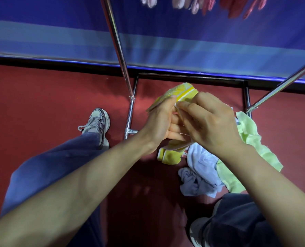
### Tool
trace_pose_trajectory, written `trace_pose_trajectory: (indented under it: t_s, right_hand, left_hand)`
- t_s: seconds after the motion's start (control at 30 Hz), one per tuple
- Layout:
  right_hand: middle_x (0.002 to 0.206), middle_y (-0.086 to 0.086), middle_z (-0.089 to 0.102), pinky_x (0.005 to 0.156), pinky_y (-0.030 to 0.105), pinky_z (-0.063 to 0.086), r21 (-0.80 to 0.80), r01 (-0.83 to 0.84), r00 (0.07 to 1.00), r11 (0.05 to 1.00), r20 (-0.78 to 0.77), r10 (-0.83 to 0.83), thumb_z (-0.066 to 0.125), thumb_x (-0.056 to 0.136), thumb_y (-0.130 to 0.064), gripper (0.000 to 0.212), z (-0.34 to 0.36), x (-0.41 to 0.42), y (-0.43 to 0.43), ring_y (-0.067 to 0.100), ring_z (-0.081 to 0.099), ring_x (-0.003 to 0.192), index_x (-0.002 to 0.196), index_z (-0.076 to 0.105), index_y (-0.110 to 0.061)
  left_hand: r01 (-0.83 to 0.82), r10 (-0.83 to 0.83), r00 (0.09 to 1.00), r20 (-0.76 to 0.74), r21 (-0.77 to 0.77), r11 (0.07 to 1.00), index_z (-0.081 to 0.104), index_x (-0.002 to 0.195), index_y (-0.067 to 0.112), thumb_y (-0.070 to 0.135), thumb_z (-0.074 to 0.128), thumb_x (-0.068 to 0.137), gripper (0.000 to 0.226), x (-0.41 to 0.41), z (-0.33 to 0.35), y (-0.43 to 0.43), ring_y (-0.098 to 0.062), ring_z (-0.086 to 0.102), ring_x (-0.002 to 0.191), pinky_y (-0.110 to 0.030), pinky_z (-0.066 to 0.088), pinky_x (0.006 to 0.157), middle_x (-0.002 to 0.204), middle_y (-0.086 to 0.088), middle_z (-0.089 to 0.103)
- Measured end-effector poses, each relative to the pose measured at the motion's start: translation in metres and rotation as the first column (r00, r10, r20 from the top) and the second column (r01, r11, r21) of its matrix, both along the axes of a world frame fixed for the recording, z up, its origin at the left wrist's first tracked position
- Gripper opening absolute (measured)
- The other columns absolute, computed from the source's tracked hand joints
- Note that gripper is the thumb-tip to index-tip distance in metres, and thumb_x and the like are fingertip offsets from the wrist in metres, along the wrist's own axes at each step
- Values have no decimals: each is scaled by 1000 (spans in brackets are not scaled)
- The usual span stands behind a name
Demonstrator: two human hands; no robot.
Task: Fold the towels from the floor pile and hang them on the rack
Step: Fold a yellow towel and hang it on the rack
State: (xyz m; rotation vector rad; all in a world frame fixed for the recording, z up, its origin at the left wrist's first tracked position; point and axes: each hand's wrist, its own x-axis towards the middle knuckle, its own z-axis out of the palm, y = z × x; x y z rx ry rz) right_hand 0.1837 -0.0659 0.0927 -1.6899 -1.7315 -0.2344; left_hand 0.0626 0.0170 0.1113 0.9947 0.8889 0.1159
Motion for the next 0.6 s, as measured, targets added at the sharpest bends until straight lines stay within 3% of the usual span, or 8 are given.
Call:
trace_pose_trajectory:
  t_s: [0.07, 0.17, 0.27, 0.4, 0.5, 0.6]
  right_hand:
    - [76, 13, 55, 55, 40, 45, -13, -42, 999, 999, -1, 42, 66, 87, 1, 18, 0, -2, -1, 30, 50, 65, 103, 74, -1]
    - [81, 13, 53, 59, 41, 44, -41, -56, 997, 998, -51, 54, 61, 82, 5, 32, 1, -6, -1, 31, 50, 70, 111, 72, -2]
    - [91, 14, 50, 54, 44, 46, -98, 70, 985, 993, -149, -85, 55, 78, 5, 38, 1, -10, -1, 32, 52, 74, 113, 64, -6]
    - [96, 12, 53, 54, 45, 43, -172, 231, 939, 958, -220, -266, 44, 73, -2, 30, -1, -8, -1, 34, 53, 73, 100, 56, -6]
    - [92, 9, 54, 58, 37, 35, -174, 245, 924, 954, -255, -284, 55, 77, -4, 20, -2, -7, -2, 22, 48, 75, 96, 55, -5]
    - [93, 5, 55, 60, 36, 39, -188, 216, 929, 958, -262, -261, 57, 82, -19, 18, -3, -10, -2, 20, 52, 78, 97, 53, -9]
  left_hand:
    - [-61, 62, 998, -12, 68, 996, 61, 111, 9, 46, 39, 103, 44, 0, -3, 0, -40, 73, 87, -51, 61, 78, 95, -24, 71]
    - [-136, 138, 990, -9, 117, 984, 60, 99, 9, 36, 35, 107, 37, 0, 0, 1, -33, 73, 77, -49, 60, 74, 85, -19, 71]
    - [-220, 221, 975, 13, 149, 964, 58, 98, 7, 32, 33, 108, 37, 4, 4, 2, -30, 72, 75, -42, 60, 71, 90, -21, 72]
    - [-406, 394, 913, 109, 128, 905, 59, 111, -3, 30, 33, 109, 42, 5, 10, 11, -28, 75, 69, -33, 60, 57, 79, -15, 75]
    - [-453, 434, 890, 141, 155, 878, 65, 95, 8, 31, 33, 109, 41, 2, 14, 19, -27, 76, 72, -33, 60, 59, 75, -9, 76]
    - [-441, 416, 894, 167, 161, 883, 66, 100, 5, 31, 33, 109, 43, 0, 15, 19, -33, 76, 78, -37, 61, 61, 84, -15, 77]
